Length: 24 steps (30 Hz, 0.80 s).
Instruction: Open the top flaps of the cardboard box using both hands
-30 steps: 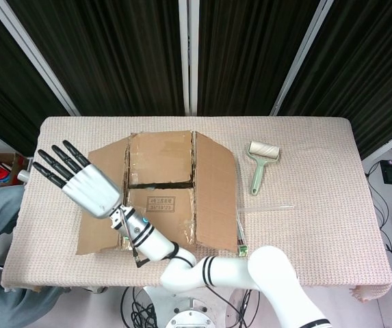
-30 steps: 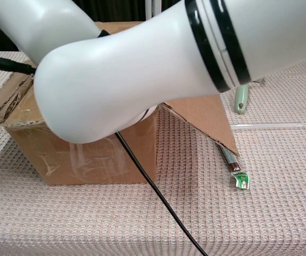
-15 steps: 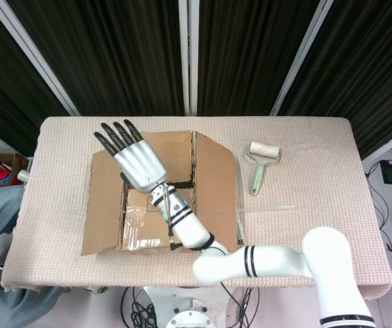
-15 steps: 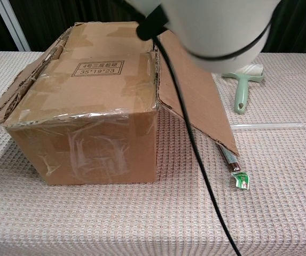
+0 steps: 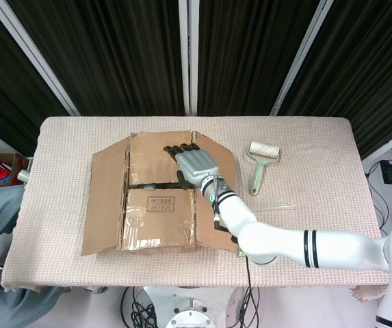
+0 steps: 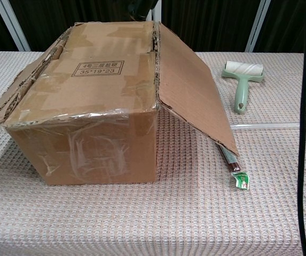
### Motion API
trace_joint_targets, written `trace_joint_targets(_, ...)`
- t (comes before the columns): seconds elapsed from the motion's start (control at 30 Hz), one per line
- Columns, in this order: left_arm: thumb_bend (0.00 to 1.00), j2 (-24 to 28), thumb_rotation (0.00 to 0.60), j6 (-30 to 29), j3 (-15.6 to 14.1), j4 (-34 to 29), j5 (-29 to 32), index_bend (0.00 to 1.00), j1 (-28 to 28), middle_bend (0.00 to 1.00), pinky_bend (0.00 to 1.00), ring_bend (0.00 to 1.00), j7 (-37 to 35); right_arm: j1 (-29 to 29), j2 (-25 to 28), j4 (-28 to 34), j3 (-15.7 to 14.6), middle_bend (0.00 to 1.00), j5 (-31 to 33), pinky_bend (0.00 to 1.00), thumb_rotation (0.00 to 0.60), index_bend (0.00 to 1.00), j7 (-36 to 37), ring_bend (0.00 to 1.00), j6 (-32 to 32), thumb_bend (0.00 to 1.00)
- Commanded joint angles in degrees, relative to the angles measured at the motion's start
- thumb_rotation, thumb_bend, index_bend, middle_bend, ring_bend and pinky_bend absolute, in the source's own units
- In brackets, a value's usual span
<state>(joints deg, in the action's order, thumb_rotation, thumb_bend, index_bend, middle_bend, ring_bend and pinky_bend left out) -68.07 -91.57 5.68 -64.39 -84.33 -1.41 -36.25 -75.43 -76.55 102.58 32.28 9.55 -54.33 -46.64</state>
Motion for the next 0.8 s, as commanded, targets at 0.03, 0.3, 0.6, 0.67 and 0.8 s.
trace_joint_targets(0.03, 0.01, 0.1, 0.600, 0.2, 0.0, -0.3, 0.0, 0.03, 0.1, 0.05, 0.21, 0.09, 0.2, 1.0, 2.9, 1.5, -3.0, 0.18, -4.0, 0.00, 0.600, 0.00, 5.2, 0.00, 6.6, 0.81)
trace_joint_targets(0.3, 0.01, -0.1, 0.600, 0.8, 0.0, -0.3, 0.2, 0.03, 0.4, 0.05, 0.21, 0.09, 0.7, -0.1, 3.7, 1.1, -7.2, 0.22, -9.3, 0.00, 0.600, 0.00, 12.9, 0.00, 10.7, 0.90)
trace_joint_targets(0.6, 0.01, -0.1, 0.600, 0.9, -0.1, 0.2, 0.3, 0.03, 0.4, 0.05, 0.21, 0.09, 0.5, -3.7, 3.7, 0.6, -12.7, 0.22, -12.0, 0.00, 0.600, 0.00, 18.8, 0.00, 12.2, 0.91)
trace_joint_targets(0.67, 0.01, -0.1, 0.600, 0.9, -0.2, 0.3, 0.3, 0.03, 0.3, 0.05, 0.21, 0.09, 0.5, -4.2, 3.9, 0.8, -13.3, 0.23, -12.6, 0.00, 0.600, 0.00, 20.1, 0.00, 12.6, 0.91)
trace_joint_targets(0.8, 0.01, -0.2, 0.600, 1.1, -0.4, 0.7, 0.2, 0.03, 0.3, 0.05, 0.21, 0.09, 0.6, -4.7, 5.0, 2.1, -13.9, 0.27, -14.6, 0.00, 0.600, 0.00, 23.4, 0.00, 13.1, 0.91)
